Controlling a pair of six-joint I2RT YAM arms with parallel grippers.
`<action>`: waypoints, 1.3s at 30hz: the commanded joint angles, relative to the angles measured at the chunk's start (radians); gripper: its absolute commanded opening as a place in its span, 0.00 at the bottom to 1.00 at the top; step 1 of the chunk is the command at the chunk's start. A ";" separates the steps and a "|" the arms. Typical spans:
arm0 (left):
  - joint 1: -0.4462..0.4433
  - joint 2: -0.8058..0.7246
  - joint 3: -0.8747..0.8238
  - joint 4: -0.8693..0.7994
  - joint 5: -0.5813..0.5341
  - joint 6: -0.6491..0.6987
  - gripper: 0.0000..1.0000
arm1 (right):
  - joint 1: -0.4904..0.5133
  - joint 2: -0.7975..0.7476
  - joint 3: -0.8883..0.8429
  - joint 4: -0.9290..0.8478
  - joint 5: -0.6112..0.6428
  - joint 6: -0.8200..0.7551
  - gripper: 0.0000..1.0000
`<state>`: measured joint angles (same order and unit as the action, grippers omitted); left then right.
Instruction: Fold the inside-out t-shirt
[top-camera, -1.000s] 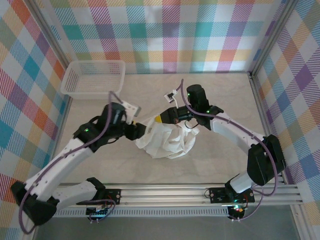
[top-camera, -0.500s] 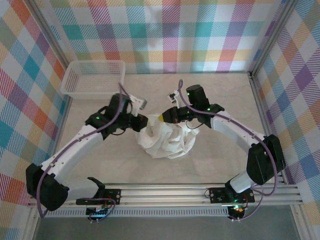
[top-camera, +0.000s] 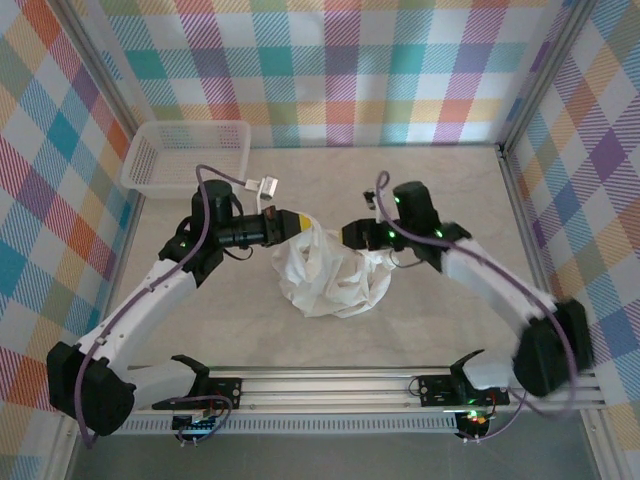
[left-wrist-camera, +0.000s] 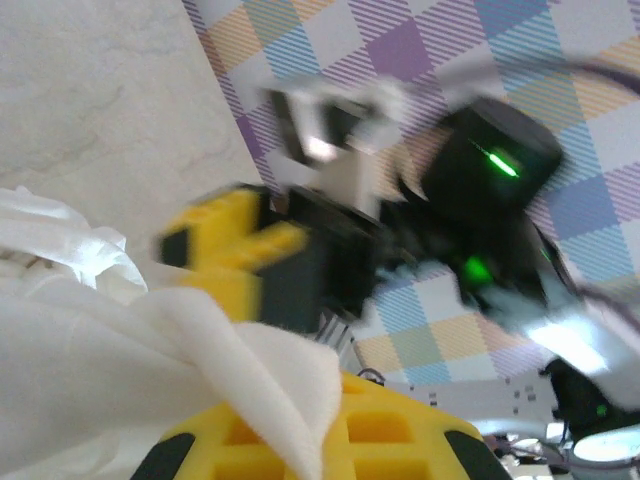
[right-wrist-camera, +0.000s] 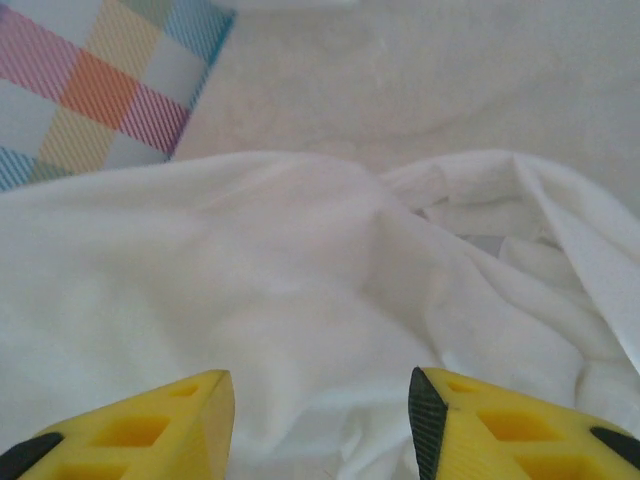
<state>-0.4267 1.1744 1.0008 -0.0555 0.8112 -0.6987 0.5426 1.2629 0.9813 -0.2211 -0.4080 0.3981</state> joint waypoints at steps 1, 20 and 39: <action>0.015 0.032 -0.002 0.080 0.020 -0.081 0.00 | 0.137 -0.182 -0.111 0.200 0.212 -0.076 0.50; 0.071 0.043 0.053 0.005 -0.042 -0.073 0.00 | 0.303 -0.044 -0.113 0.453 0.213 -0.222 0.00; 0.056 -0.100 0.130 -0.497 -0.457 0.632 0.49 | 0.065 -0.105 -0.171 0.609 -0.293 0.102 0.00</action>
<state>-0.2855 1.1679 1.1416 -0.4557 0.5438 -0.2516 0.6144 1.1412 0.7963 0.3374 -0.6109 0.4755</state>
